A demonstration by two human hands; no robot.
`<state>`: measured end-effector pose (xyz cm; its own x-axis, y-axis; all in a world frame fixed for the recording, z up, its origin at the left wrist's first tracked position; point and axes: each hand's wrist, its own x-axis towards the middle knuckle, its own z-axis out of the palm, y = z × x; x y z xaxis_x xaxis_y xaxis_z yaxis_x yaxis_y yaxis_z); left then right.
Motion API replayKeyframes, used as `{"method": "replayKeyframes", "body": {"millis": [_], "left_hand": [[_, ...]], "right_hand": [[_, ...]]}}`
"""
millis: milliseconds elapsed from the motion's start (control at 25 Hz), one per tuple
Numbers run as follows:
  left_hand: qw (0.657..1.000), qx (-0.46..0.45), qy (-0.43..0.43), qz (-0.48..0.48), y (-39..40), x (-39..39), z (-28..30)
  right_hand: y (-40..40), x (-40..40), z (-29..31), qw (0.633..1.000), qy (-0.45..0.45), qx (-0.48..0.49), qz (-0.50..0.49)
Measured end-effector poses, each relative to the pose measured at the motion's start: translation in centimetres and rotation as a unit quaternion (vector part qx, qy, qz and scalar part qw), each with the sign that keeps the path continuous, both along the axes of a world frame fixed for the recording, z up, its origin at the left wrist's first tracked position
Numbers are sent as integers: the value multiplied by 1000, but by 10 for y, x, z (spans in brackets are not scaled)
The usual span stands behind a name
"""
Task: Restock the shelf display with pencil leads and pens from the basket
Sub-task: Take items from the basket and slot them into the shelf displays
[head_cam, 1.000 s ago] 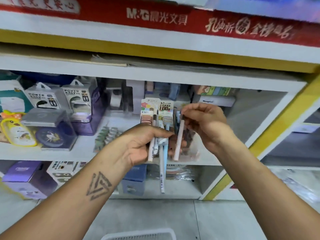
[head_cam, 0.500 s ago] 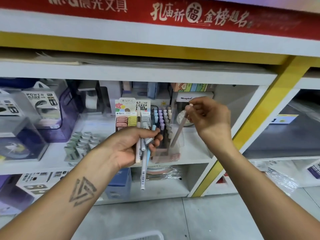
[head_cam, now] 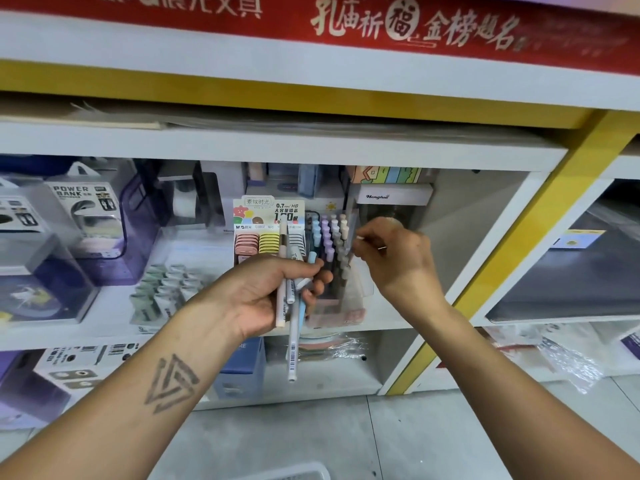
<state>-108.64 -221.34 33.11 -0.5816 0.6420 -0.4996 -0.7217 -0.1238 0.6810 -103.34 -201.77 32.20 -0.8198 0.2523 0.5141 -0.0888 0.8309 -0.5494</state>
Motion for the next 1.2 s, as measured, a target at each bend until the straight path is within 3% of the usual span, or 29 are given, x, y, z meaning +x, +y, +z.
{"method": "replayKeyframes", "body": {"millis": [520, 720, 1000, 1120, 1200], "left_hand": [[1000, 8, 18, -12, -7, 3, 3], [1000, 7, 11, -6, -8, 3, 4], [1000, 5, 16, -4, -7, 6, 5], [1000, 5, 24, -7, -8, 6, 5], [1000, 9, 26, -7, -8, 6, 6]], "right_hand": [[0, -1, 12, 996, 8, 90, 26], [1, -2, 13, 998, 21, 62, 16], [1, -16, -6, 985, -98, 140, 26], [0, -15, -2, 991, -84, 107, 10], [-5, -15, 6, 999, -48, 23, 10]]}}
